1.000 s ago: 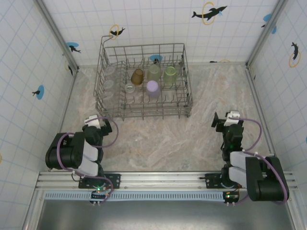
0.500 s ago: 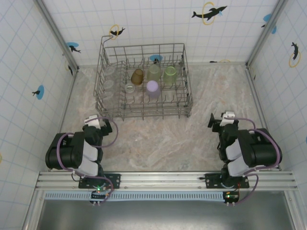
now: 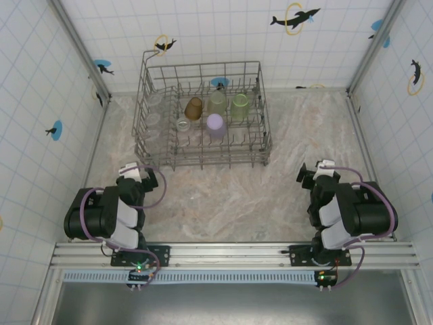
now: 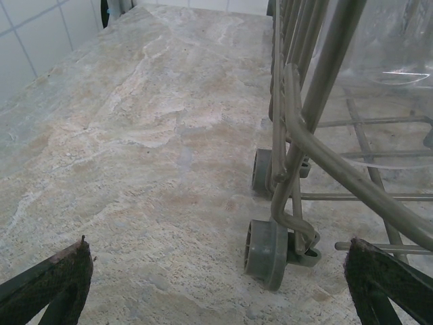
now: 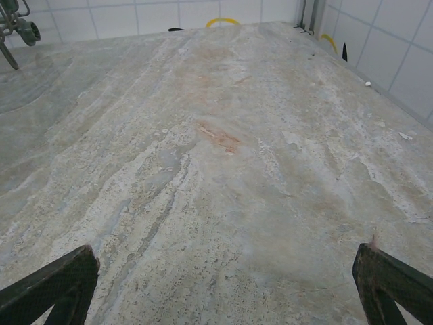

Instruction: Load the cups into the dish rack

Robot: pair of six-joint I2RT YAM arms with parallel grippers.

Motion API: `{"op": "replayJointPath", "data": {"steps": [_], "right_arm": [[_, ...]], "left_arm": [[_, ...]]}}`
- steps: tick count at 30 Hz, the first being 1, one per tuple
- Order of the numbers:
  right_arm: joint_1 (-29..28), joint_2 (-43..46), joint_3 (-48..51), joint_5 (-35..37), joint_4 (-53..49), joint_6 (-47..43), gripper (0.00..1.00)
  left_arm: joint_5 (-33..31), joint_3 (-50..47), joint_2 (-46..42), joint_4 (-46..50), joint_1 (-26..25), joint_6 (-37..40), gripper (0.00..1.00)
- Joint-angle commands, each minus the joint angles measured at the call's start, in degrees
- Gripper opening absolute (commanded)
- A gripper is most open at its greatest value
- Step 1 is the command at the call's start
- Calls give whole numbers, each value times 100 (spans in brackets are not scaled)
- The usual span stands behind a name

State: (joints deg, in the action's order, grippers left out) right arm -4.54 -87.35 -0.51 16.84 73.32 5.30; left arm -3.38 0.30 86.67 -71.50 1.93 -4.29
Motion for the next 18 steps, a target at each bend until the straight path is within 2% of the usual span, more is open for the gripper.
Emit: {"op": "replayJointPath", "data": {"steps": [1,18], "right_arm": [[13,57,149,109,48,46,100],[14,56,148,79,37,32,100]], "left_arm": [[110,-16,6,-152,35,43,98],[107,-16,4,-153,35,45,97]]}}
